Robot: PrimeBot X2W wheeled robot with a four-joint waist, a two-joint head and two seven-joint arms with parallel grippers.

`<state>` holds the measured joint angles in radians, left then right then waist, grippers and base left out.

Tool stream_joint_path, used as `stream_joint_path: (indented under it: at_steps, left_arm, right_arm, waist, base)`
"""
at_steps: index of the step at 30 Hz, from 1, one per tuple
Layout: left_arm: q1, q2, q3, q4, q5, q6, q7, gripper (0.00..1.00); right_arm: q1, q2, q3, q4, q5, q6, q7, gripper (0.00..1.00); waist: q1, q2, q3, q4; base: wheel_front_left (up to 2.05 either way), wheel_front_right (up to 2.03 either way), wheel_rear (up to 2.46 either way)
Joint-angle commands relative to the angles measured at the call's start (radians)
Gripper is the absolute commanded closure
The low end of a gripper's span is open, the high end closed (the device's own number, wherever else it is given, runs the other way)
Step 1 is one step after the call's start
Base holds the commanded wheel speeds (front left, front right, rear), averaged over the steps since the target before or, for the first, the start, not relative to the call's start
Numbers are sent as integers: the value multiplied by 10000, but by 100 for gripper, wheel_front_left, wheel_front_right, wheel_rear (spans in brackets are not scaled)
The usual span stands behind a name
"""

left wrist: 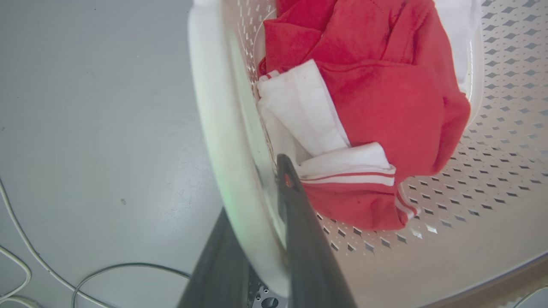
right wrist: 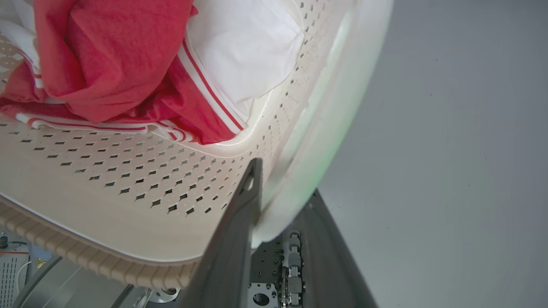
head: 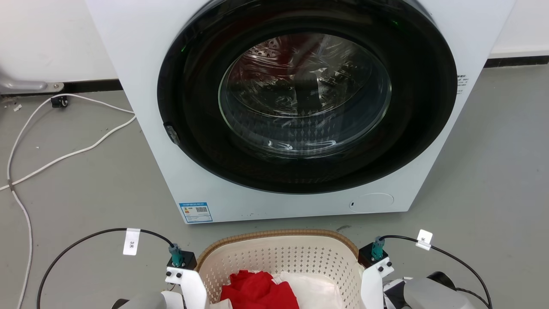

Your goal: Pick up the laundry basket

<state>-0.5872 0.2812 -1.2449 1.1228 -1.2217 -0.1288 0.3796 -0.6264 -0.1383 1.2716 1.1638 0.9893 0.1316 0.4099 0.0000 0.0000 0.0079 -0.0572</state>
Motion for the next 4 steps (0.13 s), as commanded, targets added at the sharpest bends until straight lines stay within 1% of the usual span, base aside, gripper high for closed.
stream_joint_path:
  at_steps: [1,4]
  left_arm:
    - [-154,150,-63,20,15,-22,-40,100]
    - [-143,154,-94,33,-39,-22,-50,100]
  right_arm:
    - [-123,-186,104,84,-68,-17,10,100]
    - [-115,-182,114,85,-56,-17,17,100]
  waist:
    - [0,0,-6,-3]
    - [0,0,-17,-7]
  base:
    - [0,0,0]
    - [0,0,0]
